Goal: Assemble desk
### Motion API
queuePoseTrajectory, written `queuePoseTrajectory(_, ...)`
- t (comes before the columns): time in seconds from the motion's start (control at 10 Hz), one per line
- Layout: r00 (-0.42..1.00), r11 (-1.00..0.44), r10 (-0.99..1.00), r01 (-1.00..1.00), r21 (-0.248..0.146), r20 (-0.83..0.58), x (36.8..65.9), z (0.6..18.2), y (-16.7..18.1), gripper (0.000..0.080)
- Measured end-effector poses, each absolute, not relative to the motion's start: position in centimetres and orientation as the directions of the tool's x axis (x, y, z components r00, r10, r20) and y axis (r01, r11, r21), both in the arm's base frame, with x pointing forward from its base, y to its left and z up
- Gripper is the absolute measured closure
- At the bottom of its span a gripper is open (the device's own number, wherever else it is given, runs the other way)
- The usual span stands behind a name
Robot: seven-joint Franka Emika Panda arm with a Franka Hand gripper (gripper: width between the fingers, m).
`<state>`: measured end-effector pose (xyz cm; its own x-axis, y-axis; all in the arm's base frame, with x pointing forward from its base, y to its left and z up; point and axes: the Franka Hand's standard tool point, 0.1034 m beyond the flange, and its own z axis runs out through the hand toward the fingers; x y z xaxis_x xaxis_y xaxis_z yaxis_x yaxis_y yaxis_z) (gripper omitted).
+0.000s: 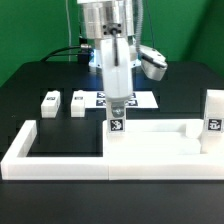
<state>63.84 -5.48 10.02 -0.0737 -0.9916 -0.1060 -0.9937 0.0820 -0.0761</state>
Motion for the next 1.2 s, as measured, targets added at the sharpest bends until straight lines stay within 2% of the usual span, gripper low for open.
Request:
queuePoseTrajectory(0.2,-0.072,0.08,-0.992,-0.994,-0.075,-0.106,63.8,10.0,-5.4,0.0509)
queuePoseTrajectory(0.3,0.012,-0.004,-0.996,-0.996,-0.088,-0.087,63.9,9.9,-5.5,0.0299)
queuePoseTrajectory(0.4,0.165,-0.159,-0.985,-0.981,-0.112,-0.044,63.9,9.8,-5.5,0.0299)
queuePoseTrajectory(0.5,0.371,-0.368,-0.929,-0.922,-0.116,-0.004,64.0,9.7,-5.4,0.0198)
queuePoseTrajectory(0.6,0.56,-0.559,-0.828,-0.821,-0.12,0.027,63.9,9.6,-5.0,0.016)
queuePoseTrajectory(0.9,0.75,-0.751,-0.659,-0.652,-0.107,0.057,63.5,9.5,-4.6,0.0152)
queuePoseTrajectory(1.0,0.841,-0.844,-0.535,-0.529,-0.087,0.076,63.5,9.6,-4.7,0.015)
queuePoseTrajectory(1.1,0.937,-0.942,-0.335,-0.331,-0.051,0.099,63.6,9.8,-4.9,0.015)
queuePoseTrajectory(1.2,0.98,-0.985,-0.171,-0.168,-0.03,0.1,63.5,10.0,-4.9,0.015)
